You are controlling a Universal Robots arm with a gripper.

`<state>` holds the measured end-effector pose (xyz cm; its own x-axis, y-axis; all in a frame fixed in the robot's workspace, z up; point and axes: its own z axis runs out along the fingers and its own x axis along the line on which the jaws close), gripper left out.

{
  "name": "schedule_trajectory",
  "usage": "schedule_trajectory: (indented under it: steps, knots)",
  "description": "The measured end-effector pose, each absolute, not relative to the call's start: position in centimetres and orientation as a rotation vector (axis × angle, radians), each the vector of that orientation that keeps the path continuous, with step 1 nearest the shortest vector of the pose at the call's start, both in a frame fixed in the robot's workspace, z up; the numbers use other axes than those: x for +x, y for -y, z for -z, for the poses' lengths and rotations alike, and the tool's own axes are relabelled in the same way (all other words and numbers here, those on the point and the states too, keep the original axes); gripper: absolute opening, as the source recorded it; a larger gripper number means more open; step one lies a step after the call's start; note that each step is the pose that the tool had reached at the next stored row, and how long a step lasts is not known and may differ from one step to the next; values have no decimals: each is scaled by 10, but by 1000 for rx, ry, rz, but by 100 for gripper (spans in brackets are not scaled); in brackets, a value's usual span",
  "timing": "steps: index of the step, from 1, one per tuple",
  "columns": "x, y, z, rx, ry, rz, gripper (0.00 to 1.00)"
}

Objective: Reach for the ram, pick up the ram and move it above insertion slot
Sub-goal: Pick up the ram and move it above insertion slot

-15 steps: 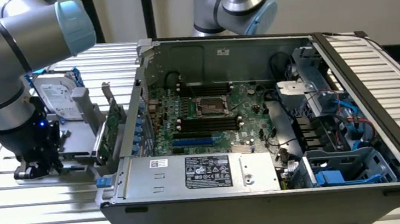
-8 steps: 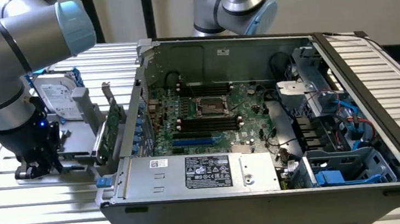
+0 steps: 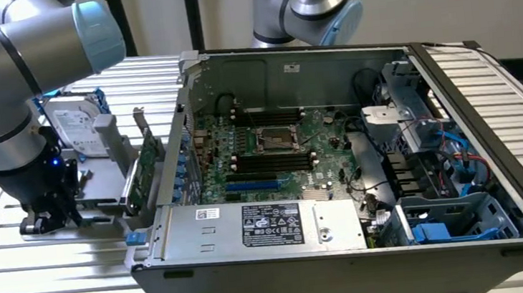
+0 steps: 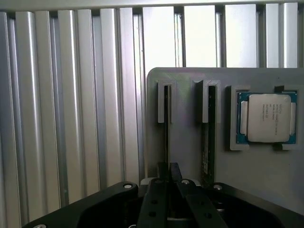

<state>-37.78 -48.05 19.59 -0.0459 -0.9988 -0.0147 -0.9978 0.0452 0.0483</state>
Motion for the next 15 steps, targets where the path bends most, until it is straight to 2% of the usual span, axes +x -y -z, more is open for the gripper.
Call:
schedule_trajectory:
  steps: [15]
  knots:
    - [-378, 480, -206, 2187, 2222, 70, 13]
